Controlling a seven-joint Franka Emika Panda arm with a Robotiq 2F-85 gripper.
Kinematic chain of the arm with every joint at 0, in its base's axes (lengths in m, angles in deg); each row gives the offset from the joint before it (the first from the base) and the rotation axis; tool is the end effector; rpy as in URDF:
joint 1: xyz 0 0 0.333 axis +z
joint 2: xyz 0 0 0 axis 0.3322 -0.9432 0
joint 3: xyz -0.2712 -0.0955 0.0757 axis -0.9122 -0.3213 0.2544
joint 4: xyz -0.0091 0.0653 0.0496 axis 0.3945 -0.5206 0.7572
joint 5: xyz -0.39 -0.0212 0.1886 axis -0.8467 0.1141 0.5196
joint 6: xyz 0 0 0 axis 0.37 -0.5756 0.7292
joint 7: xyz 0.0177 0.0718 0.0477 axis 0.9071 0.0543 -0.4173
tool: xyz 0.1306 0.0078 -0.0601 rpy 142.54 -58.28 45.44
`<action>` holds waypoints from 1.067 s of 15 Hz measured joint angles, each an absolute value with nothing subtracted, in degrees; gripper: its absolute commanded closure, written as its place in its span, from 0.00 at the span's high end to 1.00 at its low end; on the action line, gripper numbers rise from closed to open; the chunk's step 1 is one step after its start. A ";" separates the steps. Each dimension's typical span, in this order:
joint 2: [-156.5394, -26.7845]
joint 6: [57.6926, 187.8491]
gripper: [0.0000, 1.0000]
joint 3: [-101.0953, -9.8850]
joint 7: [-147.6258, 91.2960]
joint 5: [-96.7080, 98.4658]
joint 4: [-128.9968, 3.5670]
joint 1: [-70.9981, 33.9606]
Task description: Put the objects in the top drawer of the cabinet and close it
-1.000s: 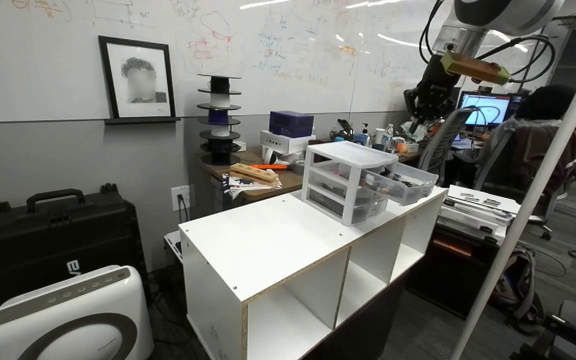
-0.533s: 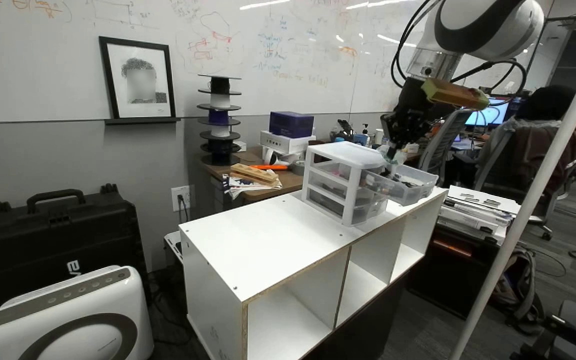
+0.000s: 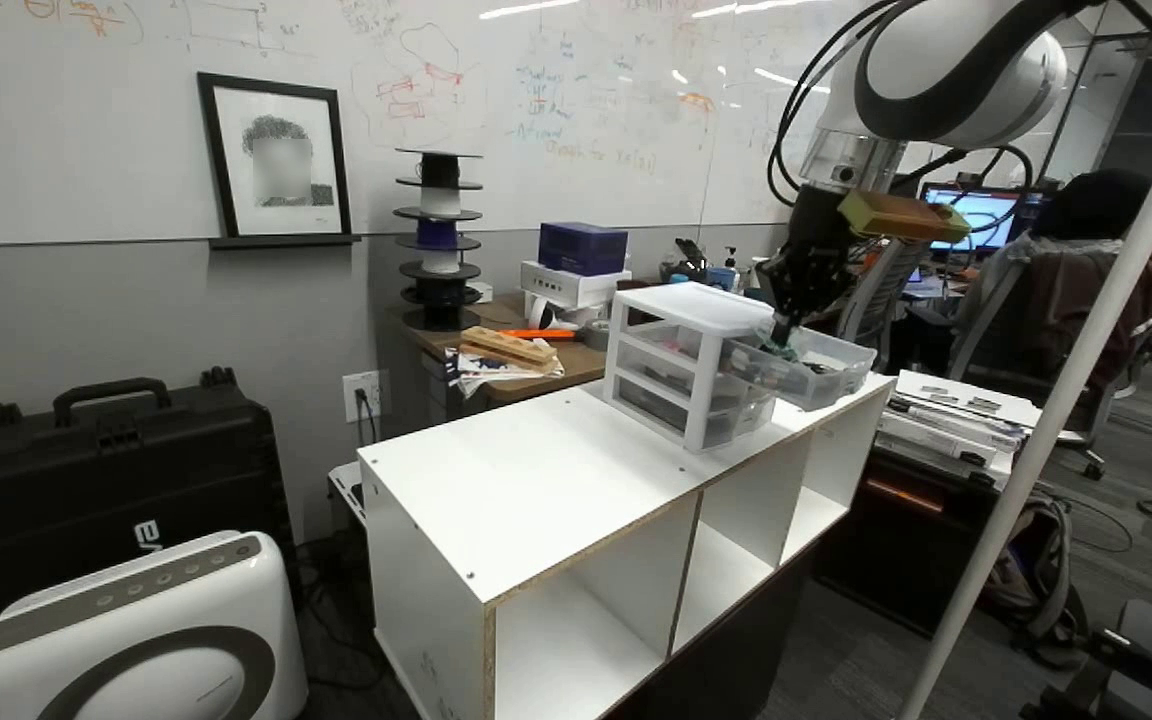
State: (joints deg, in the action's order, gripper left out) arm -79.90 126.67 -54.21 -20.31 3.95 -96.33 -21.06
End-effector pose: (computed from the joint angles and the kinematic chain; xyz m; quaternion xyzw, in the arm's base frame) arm 0.5877 -0.0446 0.2763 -0.9869 0.1464 -0.0675 0.0038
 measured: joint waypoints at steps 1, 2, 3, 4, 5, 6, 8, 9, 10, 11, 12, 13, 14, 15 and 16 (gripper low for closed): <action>-79.90 126.69 0.03 -54.21 -20.56 3.69 -96.47 -21.02; -79.90 126.69 0.28 -54.21 -20.61 3.20 -96.60 -20.97; -79.91 126.69 0.28 -54.20 -20.61 2.72 -96.73 -20.95; -79.93 126.69 0.32 -54.21 -20.64 2.23 -96.85 -20.95; -79.96 126.67 0.38 -54.21 -20.64 1.53 -96.95 -20.95; -79.97 126.67 0.45 -54.22 -20.64 0.56 -97.06 -20.95; -79.97 126.65 0.61 -54.25 -20.64 -0.59 -97.20 -20.95; -79.97 126.65 0.69 -54.25 -20.64 -0.73 -97.20 -20.95; -79.97 126.67 0.76 -54.28 -20.65 -0.74 -97.20 -20.97; -79.95 126.73 0.83 -54.32 -20.66 -0.74 -97.18 -20.99; -79.90 126.99 0.92 -54.38 -20.60 -0.50 -97.08 -21.06; -79.82 127.39 0.98 -54.50 -20.54 0.15 -96.87 -21.22; -79.75 128.23 1.00 -54.72 -20.39 1.24 -96.54 -21.48; -79.64 129.13 1.00 -55.02 -20.18 2.92 -96.10 -21.86; -79.55 129.53 1.00 -55.36 -20.13 4.90 -95.41 -22.35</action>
